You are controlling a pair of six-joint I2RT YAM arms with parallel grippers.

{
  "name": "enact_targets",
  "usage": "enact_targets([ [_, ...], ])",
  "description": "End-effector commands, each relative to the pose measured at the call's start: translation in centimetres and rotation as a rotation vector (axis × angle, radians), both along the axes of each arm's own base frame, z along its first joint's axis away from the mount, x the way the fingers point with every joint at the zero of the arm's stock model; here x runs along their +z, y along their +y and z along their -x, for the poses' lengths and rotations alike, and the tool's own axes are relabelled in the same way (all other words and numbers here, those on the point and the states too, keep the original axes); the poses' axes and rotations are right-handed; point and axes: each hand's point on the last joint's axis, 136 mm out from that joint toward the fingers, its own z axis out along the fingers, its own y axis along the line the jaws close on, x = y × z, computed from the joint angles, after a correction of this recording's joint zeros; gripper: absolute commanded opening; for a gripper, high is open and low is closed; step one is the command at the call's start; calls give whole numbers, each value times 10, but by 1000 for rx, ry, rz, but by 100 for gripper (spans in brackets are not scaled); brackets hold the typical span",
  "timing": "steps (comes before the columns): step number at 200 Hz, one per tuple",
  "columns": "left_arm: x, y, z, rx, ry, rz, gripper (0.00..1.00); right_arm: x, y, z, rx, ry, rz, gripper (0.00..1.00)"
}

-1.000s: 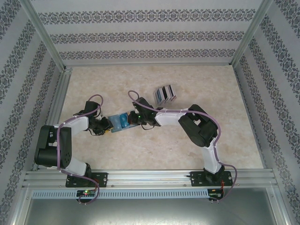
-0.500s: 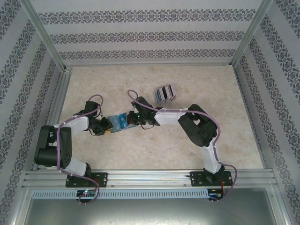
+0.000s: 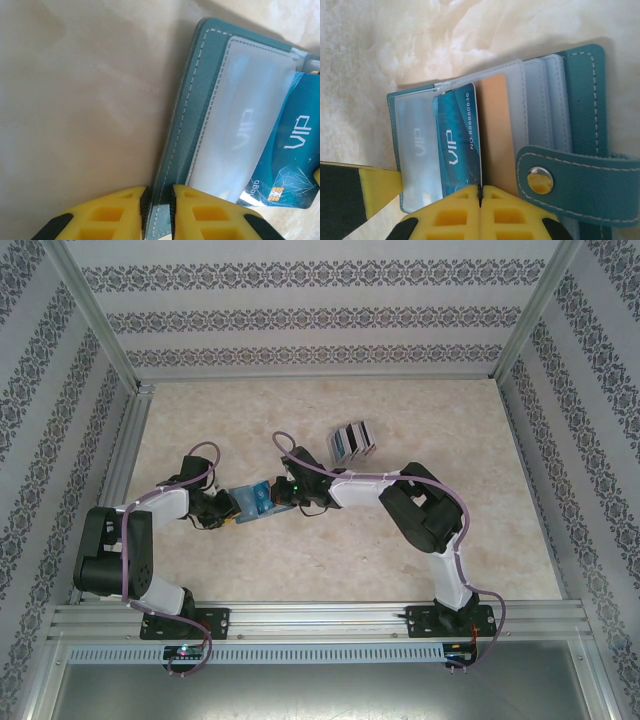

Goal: Put the credit cards into the card holder
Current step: Insert the credit card into the card slot.

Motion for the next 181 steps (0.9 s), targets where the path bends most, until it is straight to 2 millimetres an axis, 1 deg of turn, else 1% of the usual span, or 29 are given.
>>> enact_targets([
  [1,-12,-16,7,-57,26,28,22,-8,6,3,-1,12,24,7],
  [22,-12,-15,7,-59,24,25,22,-8,13,6,20,7,31,7],
  [60,-11,-16,6,-57,22,30,22,-16,24,12,49,21,29,7],
  [100,-9,-15,5,-60,23,23,22,-19,35,25,114,23,61,7],
  [181,-5,-15,0,-66,12,21,21,-10,49,40,283,-12,152,8],
])
